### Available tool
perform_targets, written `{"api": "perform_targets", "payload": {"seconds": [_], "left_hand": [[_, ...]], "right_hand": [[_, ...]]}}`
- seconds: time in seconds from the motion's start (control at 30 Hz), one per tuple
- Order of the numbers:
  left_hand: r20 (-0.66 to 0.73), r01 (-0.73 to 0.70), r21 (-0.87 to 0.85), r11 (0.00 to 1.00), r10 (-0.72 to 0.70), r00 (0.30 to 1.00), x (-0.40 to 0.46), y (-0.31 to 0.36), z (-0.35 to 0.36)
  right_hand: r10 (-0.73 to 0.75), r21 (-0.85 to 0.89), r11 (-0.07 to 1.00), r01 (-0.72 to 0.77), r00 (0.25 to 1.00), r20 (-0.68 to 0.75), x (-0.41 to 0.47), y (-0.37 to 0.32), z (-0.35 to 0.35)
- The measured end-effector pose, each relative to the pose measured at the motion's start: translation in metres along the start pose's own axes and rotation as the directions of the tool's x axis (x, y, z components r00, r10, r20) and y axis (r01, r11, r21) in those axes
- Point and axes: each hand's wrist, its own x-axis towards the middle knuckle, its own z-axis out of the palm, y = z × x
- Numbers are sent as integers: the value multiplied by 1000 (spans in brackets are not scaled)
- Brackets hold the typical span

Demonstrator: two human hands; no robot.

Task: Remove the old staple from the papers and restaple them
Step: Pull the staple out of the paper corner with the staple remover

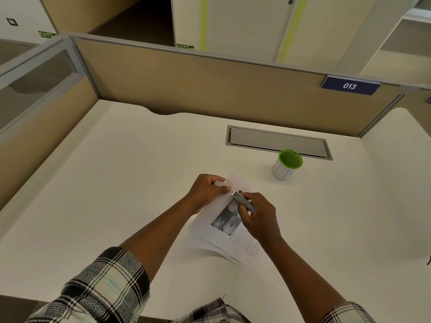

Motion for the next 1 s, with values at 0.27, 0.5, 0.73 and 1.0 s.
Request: {"api": "perform_targets", "payload": {"seconds": [0.27, 0.5, 0.73, 1.0], "left_hand": [[-2, -25, -95, 995, 25, 1000, 0, 0, -1], [-15, -44, -74, 996, 43, 999, 0, 0, 2], [9, -65, -103, 993, 66, 998, -1, 0, 4], [-13, -85, -159, 984, 84, 996, 0, -4, 6]], "right_hand": [[163, 184, 971, -152, 985, -49, 0, -8, 6], [192, 252, 954, -165, 978, -83, 3, -11, 6], [181, 219, 962, -164, 981, -63, 4, -9, 4], [270, 313, 913, -262, 963, 16, 5, -10, 3]]}}
